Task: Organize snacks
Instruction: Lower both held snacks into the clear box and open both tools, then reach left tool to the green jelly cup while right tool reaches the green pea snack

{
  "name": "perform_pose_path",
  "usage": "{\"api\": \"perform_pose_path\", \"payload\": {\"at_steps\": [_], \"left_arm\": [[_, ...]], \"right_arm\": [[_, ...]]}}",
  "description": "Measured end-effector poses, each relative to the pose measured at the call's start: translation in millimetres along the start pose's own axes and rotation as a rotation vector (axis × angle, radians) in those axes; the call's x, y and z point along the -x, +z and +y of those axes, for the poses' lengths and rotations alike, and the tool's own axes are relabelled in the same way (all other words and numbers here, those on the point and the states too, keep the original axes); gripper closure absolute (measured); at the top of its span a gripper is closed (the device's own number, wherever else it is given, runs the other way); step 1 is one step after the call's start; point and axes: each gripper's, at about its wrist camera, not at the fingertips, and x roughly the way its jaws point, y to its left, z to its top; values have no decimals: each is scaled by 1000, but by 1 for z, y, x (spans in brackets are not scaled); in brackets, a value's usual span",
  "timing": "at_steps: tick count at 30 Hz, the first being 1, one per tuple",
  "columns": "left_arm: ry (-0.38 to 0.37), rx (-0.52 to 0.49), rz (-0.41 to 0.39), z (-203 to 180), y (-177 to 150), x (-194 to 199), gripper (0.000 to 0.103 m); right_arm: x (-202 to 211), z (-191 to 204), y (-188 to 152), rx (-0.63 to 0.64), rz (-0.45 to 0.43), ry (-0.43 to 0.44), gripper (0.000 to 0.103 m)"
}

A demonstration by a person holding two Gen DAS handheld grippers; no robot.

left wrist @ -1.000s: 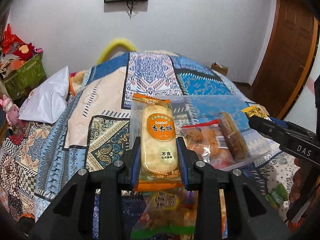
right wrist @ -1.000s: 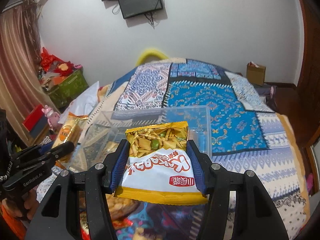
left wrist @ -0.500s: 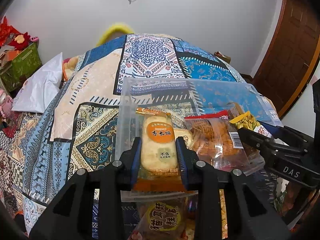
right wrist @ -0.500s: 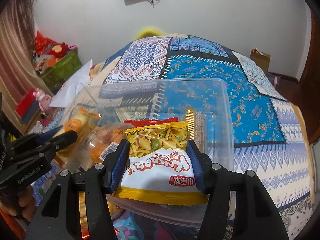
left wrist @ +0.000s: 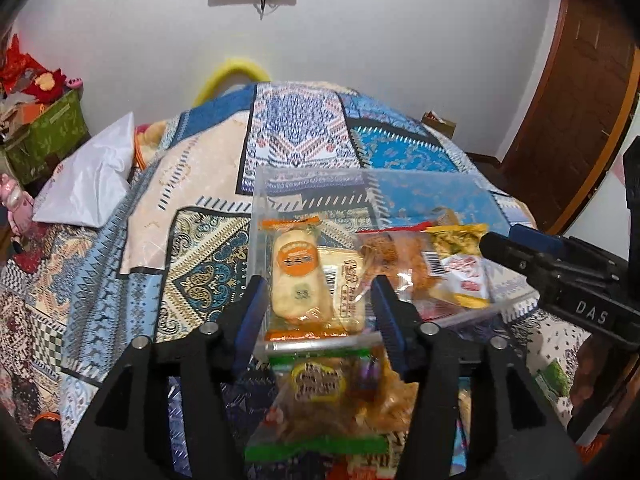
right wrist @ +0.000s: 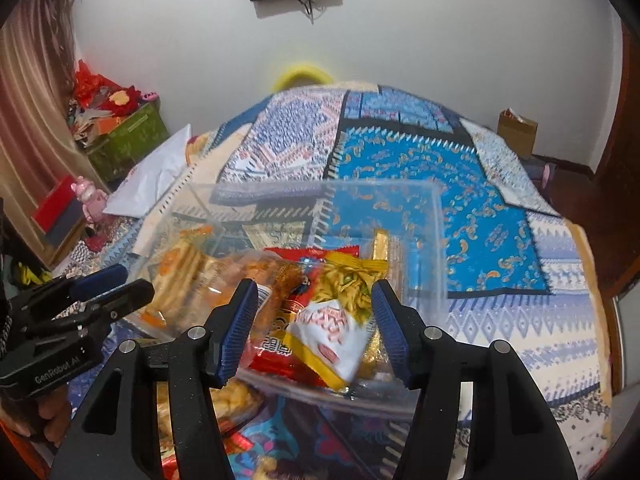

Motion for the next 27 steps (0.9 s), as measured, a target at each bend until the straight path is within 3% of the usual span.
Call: {"api": "perform_pose_path", "payload": {"at_steps": [5, 13, 17, 27], "left_arm": [[-2, -22, -41, -6, -5, 33, 40], [-36, -47, -41, -20, -32, 71, 40], [-53, -63, -13, -31, -52, 78, 40], [-90, -66, 91, -53, -98, 71, 40]], "right_arm": [[33, 3, -1, 13, -51, -10, 47], [80, 1, -25, 21, -98, -33, 46], [94, -4, -43, 16, -103, -55, 37], [96, -22, -92, -16, -22, -84, 37]]}}
